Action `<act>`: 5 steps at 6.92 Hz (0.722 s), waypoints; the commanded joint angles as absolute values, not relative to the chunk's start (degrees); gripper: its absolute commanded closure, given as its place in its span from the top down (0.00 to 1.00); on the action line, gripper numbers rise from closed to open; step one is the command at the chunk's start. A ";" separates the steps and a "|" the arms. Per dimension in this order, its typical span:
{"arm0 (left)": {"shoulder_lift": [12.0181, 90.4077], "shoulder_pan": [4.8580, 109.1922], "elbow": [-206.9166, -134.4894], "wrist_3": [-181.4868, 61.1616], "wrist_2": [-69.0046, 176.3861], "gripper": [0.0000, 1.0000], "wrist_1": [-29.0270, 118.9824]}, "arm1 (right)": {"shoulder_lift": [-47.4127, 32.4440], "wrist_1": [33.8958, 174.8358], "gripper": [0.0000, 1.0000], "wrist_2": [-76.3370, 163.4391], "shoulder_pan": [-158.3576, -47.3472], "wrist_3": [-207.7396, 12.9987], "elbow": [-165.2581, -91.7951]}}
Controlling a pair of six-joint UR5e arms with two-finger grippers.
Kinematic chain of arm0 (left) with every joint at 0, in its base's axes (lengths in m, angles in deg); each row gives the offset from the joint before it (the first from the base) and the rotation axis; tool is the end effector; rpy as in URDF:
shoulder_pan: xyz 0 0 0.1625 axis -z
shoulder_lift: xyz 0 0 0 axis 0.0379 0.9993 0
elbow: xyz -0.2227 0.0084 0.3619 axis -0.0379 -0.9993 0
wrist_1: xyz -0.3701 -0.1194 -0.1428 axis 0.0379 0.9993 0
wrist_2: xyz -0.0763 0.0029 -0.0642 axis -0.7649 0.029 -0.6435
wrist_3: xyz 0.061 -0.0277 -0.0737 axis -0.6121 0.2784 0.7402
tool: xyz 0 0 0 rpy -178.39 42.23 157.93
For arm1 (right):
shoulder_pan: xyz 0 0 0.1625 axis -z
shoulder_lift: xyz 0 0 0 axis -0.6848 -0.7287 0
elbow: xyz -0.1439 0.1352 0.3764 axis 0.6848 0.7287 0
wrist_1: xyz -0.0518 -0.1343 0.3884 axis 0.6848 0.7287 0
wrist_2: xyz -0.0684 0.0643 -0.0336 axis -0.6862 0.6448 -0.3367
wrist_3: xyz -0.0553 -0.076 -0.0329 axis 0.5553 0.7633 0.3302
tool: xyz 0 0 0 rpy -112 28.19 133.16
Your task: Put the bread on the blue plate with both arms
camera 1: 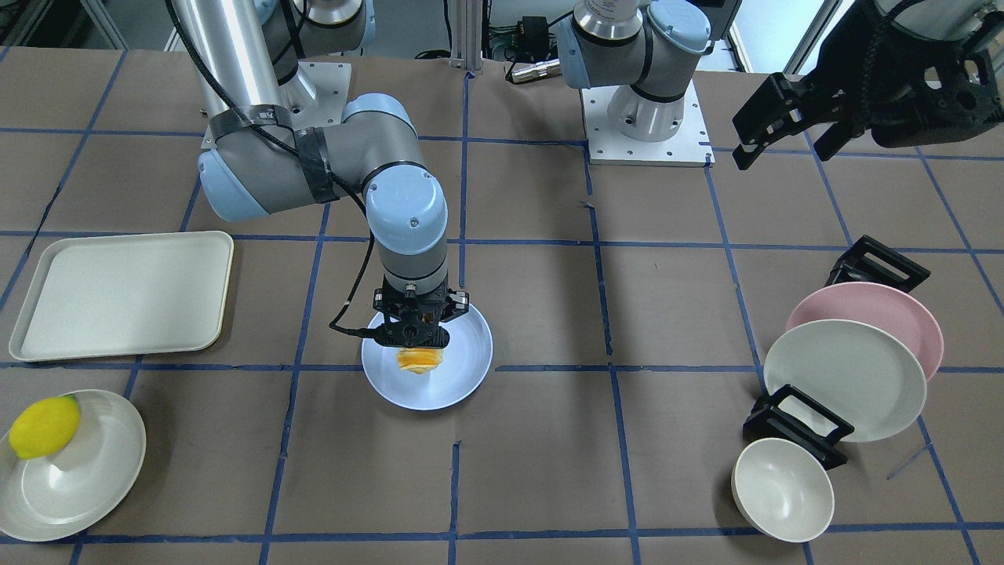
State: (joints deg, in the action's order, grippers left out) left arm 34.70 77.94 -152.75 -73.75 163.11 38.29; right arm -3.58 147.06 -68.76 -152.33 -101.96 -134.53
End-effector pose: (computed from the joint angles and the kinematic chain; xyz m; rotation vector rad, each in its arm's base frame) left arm -0.0504 -0.5091 0.5722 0.3002 -3.0791 -0.1486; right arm 0.3222 -0.5189 0.2313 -0.0547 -3.1299 -0.0981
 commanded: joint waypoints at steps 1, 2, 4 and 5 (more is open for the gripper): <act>34.61 77.99 -152.68 -73.75 163.11 1.00 38.39 | -3.51 147.50 1.00 -68.86 -152.38 -101.70 -134.59; 34.69 77.90 -152.77 -73.75 163.11 1.00 38.39 | -3.59 147.50 1.00 -68.86 -152.38 -101.70 -134.58; 34.69 77.90 -152.42 -73.75 163.03 1.00 38.39 | -3.68 147.50 1.00 -68.94 -152.38 -101.70 -134.50; 34.69 77.90 -152.51 -73.75 163.11 1.00 38.39 | -4.12 147.41 1.00 -68.94 -152.21 -101.53 -133.63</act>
State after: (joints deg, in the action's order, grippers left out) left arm 34.69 77.90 -152.55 -73.75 163.08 38.38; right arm -3.74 147.49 -68.91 -152.35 -101.66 -134.31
